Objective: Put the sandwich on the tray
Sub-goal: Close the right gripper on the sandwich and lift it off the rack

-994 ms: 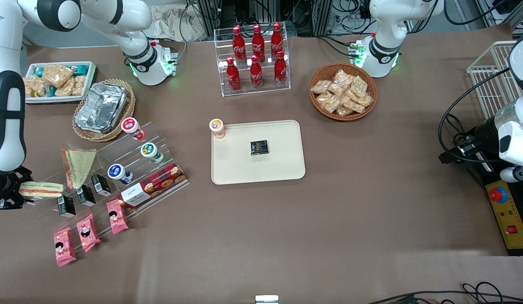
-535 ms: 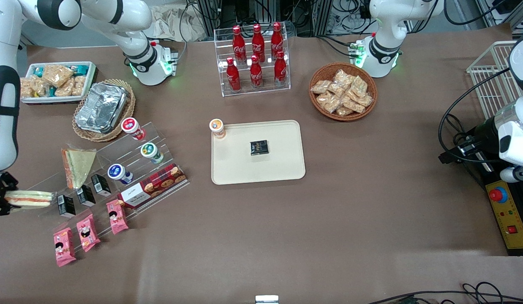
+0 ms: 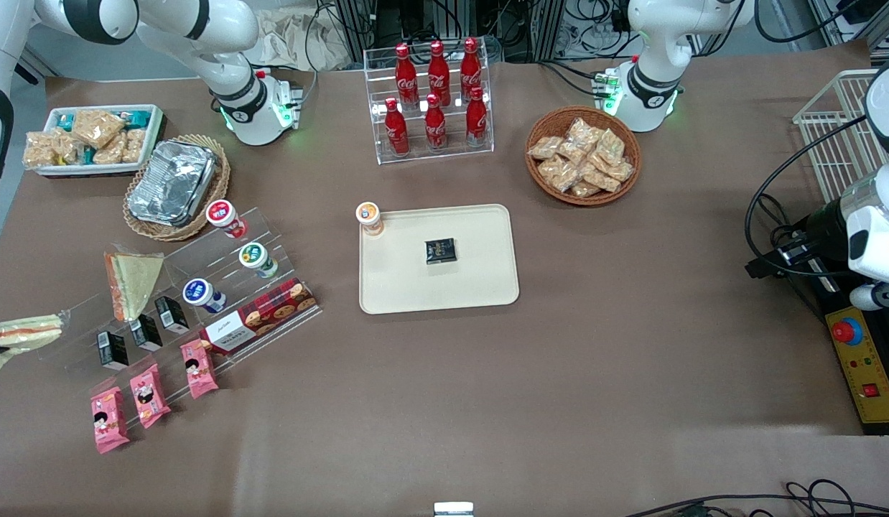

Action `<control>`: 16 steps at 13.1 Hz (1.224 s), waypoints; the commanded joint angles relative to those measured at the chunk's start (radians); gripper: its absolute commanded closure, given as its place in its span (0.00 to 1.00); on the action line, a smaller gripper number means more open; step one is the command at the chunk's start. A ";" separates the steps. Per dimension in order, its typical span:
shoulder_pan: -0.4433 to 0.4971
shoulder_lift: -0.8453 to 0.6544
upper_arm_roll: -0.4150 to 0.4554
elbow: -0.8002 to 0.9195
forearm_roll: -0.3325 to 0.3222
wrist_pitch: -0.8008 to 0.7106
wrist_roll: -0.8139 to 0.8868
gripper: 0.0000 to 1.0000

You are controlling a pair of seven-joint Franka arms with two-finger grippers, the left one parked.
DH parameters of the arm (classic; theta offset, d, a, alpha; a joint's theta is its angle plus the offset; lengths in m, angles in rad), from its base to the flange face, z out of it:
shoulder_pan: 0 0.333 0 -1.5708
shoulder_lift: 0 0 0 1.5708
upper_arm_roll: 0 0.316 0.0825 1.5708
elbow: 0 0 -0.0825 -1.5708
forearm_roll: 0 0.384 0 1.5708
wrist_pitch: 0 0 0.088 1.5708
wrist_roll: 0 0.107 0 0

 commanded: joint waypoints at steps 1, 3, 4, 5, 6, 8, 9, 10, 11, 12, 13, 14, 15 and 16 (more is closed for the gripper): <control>0.002 -0.031 0.016 0.011 0.005 -0.069 -0.273 1.00; 0.034 -0.049 0.019 0.011 0.008 -0.094 -0.344 1.00; 0.043 -0.055 0.036 0.011 0.016 -0.098 -0.346 1.00; 0.043 -0.064 0.056 0.011 0.027 -0.095 -0.354 1.00; 0.043 -0.070 0.079 0.011 0.027 -0.098 -0.370 1.00; 0.045 -0.077 0.094 0.011 0.024 -0.129 -0.447 1.00; 0.062 -0.081 0.100 0.011 0.024 -0.134 -0.513 1.00; 0.080 -0.095 0.105 0.011 0.024 -0.132 -0.577 1.00; 0.102 -0.110 0.111 0.009 0.024 -0.134 -0.637 1.00; 0.138 -0.130 0.117 0.005 0.016 -0.137 -0.680 1.00; 0.190 -0.146 0.117 -0.001 0.004 -0.149 -0.694 1.00; 0.241 -0.149 0.117 -0.001 -0.043 -0.155 -0.713 1.00; 0.302 -0.149 0.117 -0.001 -0.120 -0.157 -0.763 1.00; 0.362 -0.152 0.117 -0.001 -0.175 -0.157 -0.844 1.00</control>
